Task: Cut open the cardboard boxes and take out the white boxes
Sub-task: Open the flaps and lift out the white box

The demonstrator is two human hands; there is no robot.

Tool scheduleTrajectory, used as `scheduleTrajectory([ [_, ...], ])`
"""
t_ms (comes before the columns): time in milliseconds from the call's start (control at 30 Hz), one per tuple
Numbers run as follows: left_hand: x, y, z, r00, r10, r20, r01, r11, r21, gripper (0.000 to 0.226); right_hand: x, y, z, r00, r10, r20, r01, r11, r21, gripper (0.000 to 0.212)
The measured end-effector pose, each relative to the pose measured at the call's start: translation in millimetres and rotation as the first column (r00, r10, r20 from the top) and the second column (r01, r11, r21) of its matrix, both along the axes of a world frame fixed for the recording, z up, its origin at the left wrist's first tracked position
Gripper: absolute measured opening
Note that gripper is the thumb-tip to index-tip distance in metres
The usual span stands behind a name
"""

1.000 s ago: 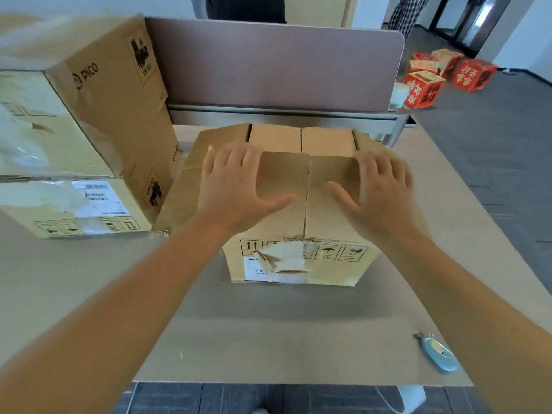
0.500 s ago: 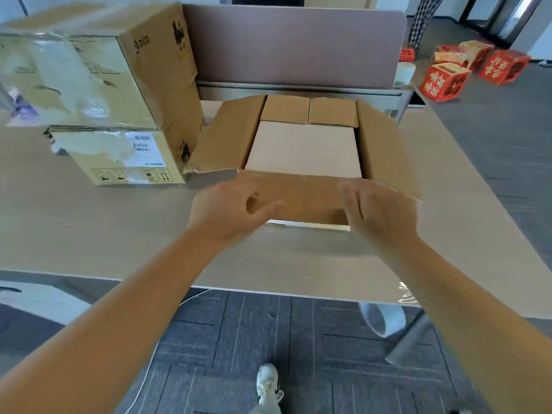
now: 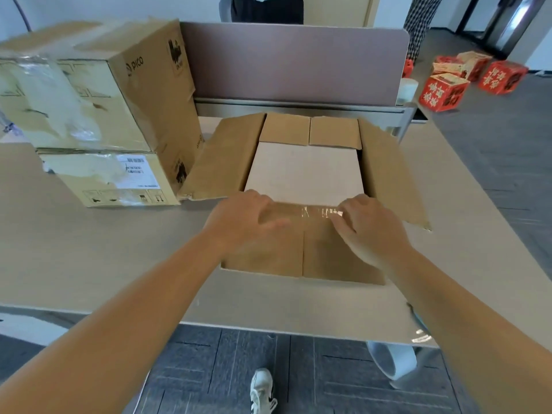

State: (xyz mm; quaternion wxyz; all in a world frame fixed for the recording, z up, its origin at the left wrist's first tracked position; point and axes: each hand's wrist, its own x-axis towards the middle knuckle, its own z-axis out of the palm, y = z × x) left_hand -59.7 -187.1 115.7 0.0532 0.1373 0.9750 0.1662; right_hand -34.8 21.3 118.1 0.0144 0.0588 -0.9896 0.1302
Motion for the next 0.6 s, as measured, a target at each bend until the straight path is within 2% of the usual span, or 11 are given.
scheduleTrajectory([
  [133,-44.9,4.5,12.5,0.999,-0.039,0.006,0.039,0.999,0.02,0.061,-42.1,4.5,13.1,0.999,-0.027,0.017,0.026,0.998,0.053,0.044],
  [333,-120.5,16.8,10.6,0.993,-0.114,0.029,0.117,0.981,-0.154,0.065,-111.0,3.9,8.6,0.982,-0.138,0.126,0.128,0.988,0.086,0.045],
  [467,-155.9,23.4,-0.8,0.986,-0.153,0.07,0.165,0.956,-0.243,0.059,-142.4,-0.1,-2.7,0.969,-0.169,0.181,0.158,0.985,0.072,0.045],
  [600,-178.7,21.0,-19.6,0.978,-0.198,0.062,0.207,0.945,-0.253,0.062,-158.2,-2.4,-12.8,0.971,-0.182,0.156,0.172,0.982,0.075,0.043],
])
